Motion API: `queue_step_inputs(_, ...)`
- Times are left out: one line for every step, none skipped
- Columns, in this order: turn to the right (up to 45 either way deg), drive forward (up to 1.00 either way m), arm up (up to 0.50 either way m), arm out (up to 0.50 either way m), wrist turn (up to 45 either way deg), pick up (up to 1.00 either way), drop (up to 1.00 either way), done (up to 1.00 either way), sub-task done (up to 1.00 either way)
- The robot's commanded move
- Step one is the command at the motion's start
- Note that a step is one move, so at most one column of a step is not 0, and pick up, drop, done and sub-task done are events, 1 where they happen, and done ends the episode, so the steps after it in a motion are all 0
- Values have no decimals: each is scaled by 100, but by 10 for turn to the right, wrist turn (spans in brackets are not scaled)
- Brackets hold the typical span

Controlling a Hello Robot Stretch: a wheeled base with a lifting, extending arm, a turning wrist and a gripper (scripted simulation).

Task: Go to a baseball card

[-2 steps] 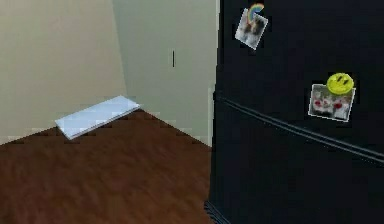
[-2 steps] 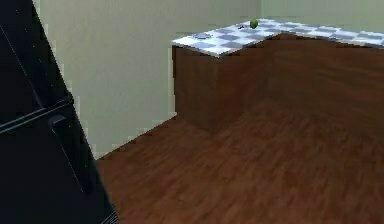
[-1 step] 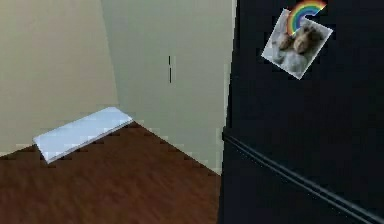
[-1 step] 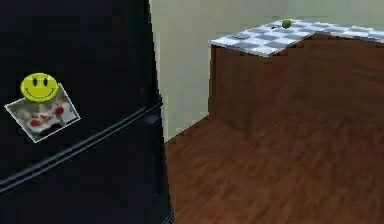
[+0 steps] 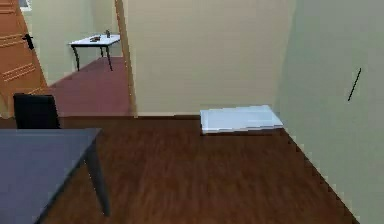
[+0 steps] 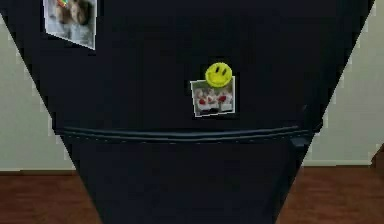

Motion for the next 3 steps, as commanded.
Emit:
queue_step_inputs(0,100,0,0,0,0,0,0,0)
queue_step_inputs(-30,0,0,0,0,0,0,0,0)
queue_step_inputs(0,20,0,0,0,0,0,0,0)
